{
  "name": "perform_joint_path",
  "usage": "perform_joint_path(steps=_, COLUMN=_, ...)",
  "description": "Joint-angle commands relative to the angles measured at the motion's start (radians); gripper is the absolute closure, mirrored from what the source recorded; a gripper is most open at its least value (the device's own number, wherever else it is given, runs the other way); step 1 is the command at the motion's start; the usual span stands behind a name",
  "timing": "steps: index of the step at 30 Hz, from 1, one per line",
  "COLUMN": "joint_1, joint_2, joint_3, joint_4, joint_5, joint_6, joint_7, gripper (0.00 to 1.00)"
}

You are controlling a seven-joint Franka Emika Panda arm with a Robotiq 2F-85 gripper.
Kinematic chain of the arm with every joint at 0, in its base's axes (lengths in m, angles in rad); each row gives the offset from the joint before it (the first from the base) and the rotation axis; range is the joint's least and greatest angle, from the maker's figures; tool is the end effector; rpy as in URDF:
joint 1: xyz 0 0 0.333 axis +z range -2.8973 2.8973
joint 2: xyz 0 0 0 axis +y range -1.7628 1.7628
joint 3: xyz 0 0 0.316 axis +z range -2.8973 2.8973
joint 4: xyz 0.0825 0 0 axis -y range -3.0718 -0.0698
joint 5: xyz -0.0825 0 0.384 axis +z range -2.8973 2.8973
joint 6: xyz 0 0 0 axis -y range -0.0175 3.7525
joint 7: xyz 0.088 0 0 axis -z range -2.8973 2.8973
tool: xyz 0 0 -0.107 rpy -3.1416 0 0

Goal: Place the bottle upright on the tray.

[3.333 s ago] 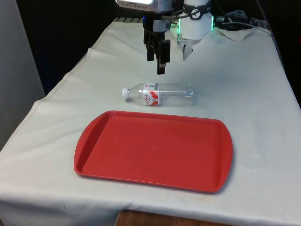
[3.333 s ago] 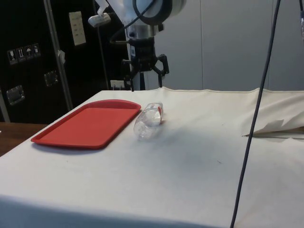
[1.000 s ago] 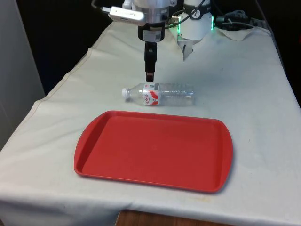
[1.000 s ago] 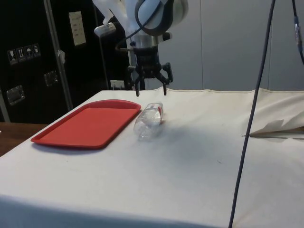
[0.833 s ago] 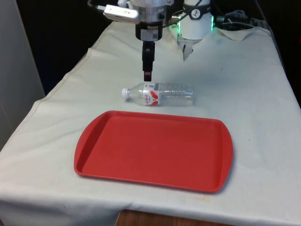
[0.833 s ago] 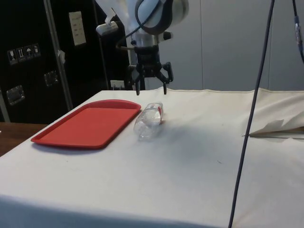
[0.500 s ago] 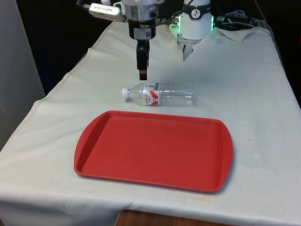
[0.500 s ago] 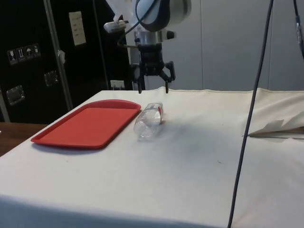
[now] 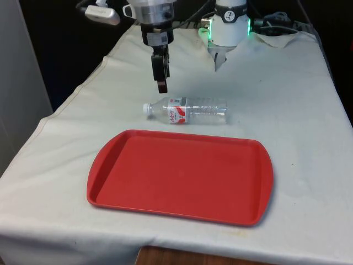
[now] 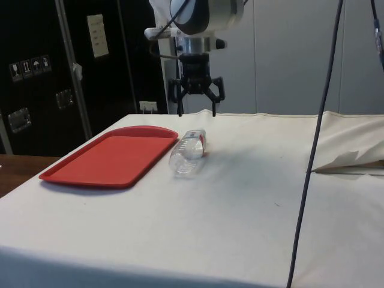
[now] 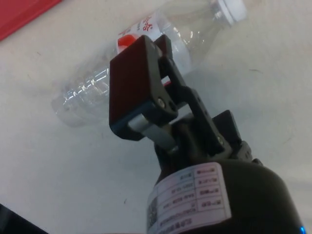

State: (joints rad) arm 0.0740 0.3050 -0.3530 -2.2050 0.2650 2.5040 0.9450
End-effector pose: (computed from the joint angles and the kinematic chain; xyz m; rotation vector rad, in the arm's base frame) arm 0.5337 -0.1550 0.2512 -2.3373 2.0088 -0.0044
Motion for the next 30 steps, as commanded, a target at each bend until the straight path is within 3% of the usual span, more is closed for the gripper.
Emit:
perform_joint_path(steps=1, joint_1=-0.011, joint_2=0.003, joint_3=0.013, joint_4=0.005, joint_5=0.034, joint_6=-0.009, joint_7=-0.026, gripper=0.0)
perform_joint_path(steps=3, joint_1=-0.012, joint_2=0.016, joint_3=0.012, joint_4=0.009, joint_5=0.061, joint_6=-0.013, joint_7=-0.048, gripper=0.0)
perform_joint_path(steps=4, joint_1=-0.001, joint_2=0.015, joint_3=0.0, joint_4=0.007, joint_5=0.039, joint_6=-0.011, joint_7=-0.031, gripper=0.0)
perform_joint_path(steps=5, joint_1=-0.012, joint_2=0.019, joint_3=0.011, joint_4=0.01, joint_5=0.068, joint_6=-0.014, joint_7=-0.053, gripper=0.0)
perform_joint_path(steps=9, joint_1=-0.018, joint_2=0.029, joint_3=0.009, joint_4=0.018, joint_5=0.111, joint_6=-0.027, joint_7=-0.093, gripper=0.0)
perform_joint_path(steps=11, joint_1=-0.019, joint_2=0.034, joint_3=0.005, joint_4=0.024, joint_5=0.13, joint_6=-0.037, joint_7=-0.11, gripper=0.0)
perform_joint_path(steps=12, joint_1=-0.007, joint_2=0.036, joint_3=-0.007, joint_4=0.02, joint_5=0.113, joint_6=-0.029, joint_7=-0.096, gripper=0.0)
perform_joint_path(steps=13, joint_1=-0.019, joint_2=0.036, joint_3=0.003, joint_4=0.027, joint_5=0.138, joint_6=-0.042, joint_7=-0.117, gripper=0.0)
perform_joint_path(steps=14, joint_1=-0.021, joint_2=0.04, joint_3=-0.001, joint_4=0.033, joint_5=0.155, joint_6=-0.054, joint_7=-0.134, gripper=0.0)
perform_joint_path(steps=20, joint_1=-0.025, joint_2=0.054, joint_3=-0.015, joint_4=0.055, joint_5=0.205, joint_6=-0.092, joint_7=-0.182, gripper=0.0)
perform_joint_path(steps=21, joint_1=-0.013, joint_2=0.052, joint_3=-0.025, joint_4=0.047, joint_5=0.184, joint_6=-0.078, joint_7=-0.165, gripper=0.0)
perform_joint_path(steps=22, joint_1=-0.026, joint_2=0.057, joint_3=-0.017, joint_4=0.06, joint_5=0.213, joint_6=-0.1, joint_7=-0.189, gripper=0.0)
perform_joint_path(steps=28, joint_1=-0.03, joint_2=0.084, joint_3=-0.033, joint_4=0.094, joint_5=0.265, joint_6=-0.149, joint_7=-0.236, gripper=0.0)
perform_joint_path(steps=29, joint_1=-0.019, joint_2=0.082, joint_3=-0.042, joint_4=0.087, joint_5=0.248, joint_6=-0.139, joint_7=-0.222, gripper=0.0)
perform_joint_path(steps=30, joint_1=-0.031, joint_2=0.092, joint_3=-0.037, joint_4=0.103, joint_5=0.28, joint_6=-0.163, joint_7=-0.249, gripper=0.0)
